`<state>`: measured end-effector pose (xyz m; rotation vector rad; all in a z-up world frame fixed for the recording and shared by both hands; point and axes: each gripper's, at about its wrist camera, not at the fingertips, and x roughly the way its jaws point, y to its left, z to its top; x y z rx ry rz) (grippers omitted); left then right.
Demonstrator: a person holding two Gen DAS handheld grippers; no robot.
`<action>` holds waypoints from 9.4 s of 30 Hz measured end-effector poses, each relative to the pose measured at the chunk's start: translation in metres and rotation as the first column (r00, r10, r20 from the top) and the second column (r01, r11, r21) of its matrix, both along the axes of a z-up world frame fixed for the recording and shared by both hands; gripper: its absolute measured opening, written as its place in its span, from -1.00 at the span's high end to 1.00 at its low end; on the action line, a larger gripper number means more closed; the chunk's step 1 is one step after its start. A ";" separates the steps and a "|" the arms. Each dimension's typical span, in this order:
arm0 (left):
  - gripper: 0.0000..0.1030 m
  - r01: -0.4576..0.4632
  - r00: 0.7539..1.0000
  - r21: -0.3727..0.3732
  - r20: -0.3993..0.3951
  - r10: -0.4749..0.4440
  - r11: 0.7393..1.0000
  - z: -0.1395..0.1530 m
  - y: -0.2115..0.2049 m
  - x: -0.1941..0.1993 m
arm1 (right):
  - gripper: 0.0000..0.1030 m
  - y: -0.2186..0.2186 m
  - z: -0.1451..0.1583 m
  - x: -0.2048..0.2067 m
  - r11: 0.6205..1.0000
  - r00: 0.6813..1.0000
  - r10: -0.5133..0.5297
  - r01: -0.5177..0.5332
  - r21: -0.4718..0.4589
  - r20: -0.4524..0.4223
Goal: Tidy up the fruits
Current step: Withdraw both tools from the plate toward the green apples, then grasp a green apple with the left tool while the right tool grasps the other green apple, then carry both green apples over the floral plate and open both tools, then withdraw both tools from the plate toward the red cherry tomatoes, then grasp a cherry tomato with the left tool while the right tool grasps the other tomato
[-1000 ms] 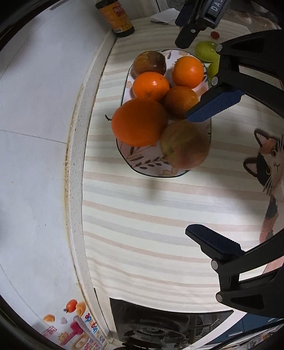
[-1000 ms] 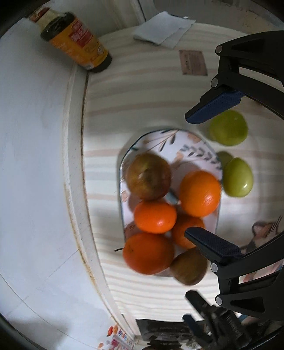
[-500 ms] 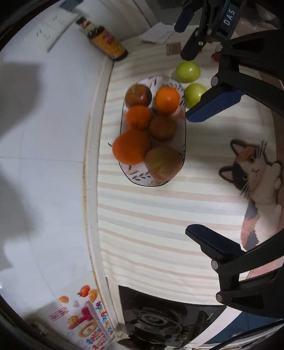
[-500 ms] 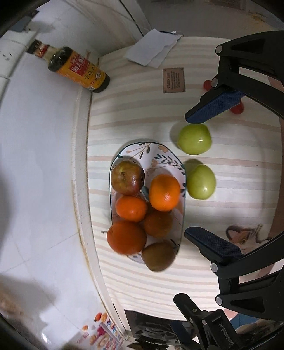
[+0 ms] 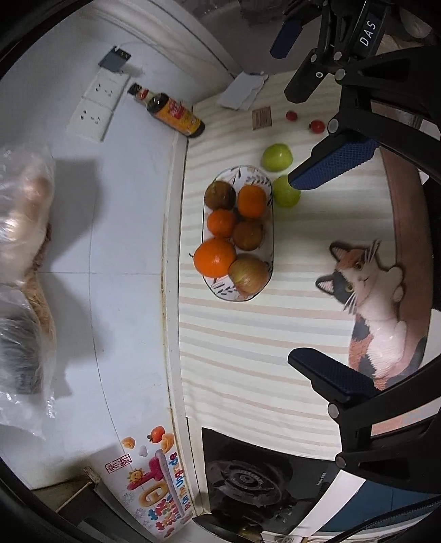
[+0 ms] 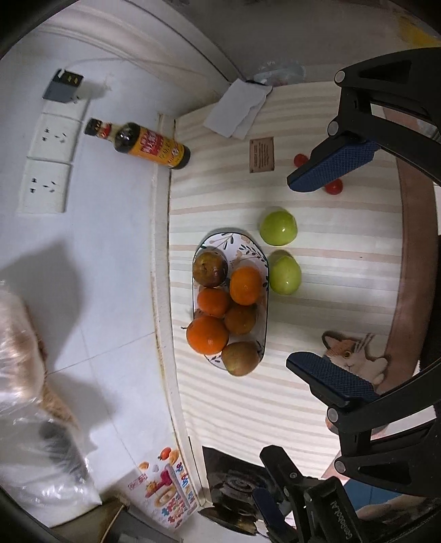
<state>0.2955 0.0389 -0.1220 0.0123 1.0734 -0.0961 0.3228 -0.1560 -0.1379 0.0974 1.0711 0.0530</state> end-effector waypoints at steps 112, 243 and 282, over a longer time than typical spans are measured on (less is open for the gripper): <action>-0.09 0.093 0.909 -0.079 -0.400 -0.117 0.993 -0.188 -0.070 0.071 | -0.20 -0.020 -0.252 0.059 0.967 0.910 0.096 0.011 0.255 -0.403; -0.83 0.229 0.965 0.106 -0.159 -0.211 0.968 -0.133 -0.124 0.093 | -0.42 -0.129 -0.148 0.054 0.933 0.919 -0.341 0.356 0.049 -0.198; 0.46 0.571 0.764 0.024 -0.382 -0.520 0.821 -0.238 -0.357 0.014 | 0.45 -0.276 -0.228 -0.070 0.869 0.874 -0.437 0.471 0.153 -0.212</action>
